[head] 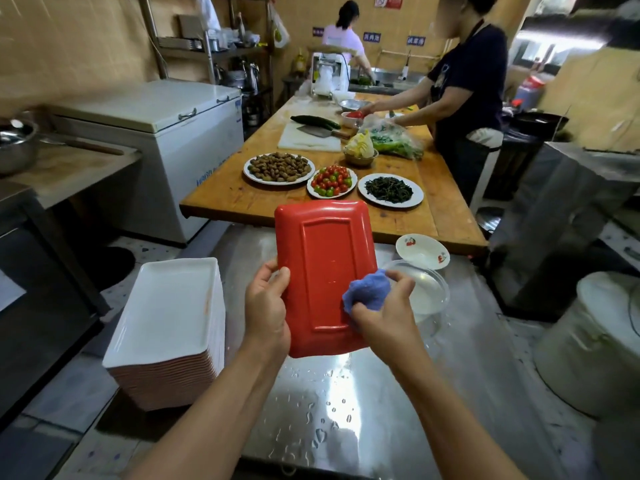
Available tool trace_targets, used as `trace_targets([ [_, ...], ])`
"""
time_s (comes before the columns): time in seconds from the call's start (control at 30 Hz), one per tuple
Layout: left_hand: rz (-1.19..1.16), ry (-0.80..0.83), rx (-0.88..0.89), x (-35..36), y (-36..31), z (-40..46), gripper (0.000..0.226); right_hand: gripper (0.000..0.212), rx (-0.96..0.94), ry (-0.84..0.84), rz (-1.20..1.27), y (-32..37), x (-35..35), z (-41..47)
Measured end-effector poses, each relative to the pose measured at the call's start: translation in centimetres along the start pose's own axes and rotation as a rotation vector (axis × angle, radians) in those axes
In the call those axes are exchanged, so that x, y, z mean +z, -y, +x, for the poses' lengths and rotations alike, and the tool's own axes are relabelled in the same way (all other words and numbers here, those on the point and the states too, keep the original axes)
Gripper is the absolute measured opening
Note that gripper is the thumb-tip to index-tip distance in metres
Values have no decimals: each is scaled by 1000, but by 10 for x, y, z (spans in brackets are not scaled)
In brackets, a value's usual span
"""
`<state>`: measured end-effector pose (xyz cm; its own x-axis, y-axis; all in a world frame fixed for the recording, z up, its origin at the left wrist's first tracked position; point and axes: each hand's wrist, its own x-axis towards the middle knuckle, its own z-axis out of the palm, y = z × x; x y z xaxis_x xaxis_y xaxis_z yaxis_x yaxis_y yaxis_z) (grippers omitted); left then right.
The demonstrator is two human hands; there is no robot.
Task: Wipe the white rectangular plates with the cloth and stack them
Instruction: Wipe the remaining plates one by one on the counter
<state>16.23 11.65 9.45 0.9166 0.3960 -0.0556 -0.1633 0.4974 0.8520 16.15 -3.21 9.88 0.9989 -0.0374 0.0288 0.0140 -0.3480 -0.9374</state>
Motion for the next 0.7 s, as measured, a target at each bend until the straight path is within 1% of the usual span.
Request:
trace_targets([
  [0.03,24,28,-16,1,4,-1,24,53,53,16,21,0,-4,6],
  [0.1,133,106,-72,-1,8,-3,23,42,99,22,20,1,-12,14],
  [0.2,435,241,-156,-9,0,0,14,14,45,30,-65,0,-23,18],
  [0.23,522,250,-143,-11,-6,3,21,16,30,48,-94,0,-28,18],
  [0.27,592,242,-84,-12,-14,7,38,25,35,69,-102,0,-34,19],
  [0.33,771,229,130,-10,-36,18,73,46,57,116,-109,-1,-44,19],
  [0.37,892,255,233,-5,-48,21,80,51,45,145,-126,0,-48,19],
  [0.4,989,314,294,2,-59,25,79,54,22,178,-149,1,-52,18],
  [0.43,1037,404,286,9,-69,29,73,56,-9,211,-168,3,-55,17],
  [0.5,1013,612,109,22,-81,34,59,61,-67,263,-204,9,-61,17],
  [0.53,993,694,26,25,-83,36,57,62,-81,282,-218,11,-63,19],
  [0.57,988,742,-19,27,-83,37,57,62,-84,294,-227,13,-64,20],
  [0.63,947,758,-43,27,-80,38,52,61,-92,301,-244,16,-67,23],
  [0.7,856,719,-38,23,-76,37,43,60,-130,284,-279,22,-65,24],
])
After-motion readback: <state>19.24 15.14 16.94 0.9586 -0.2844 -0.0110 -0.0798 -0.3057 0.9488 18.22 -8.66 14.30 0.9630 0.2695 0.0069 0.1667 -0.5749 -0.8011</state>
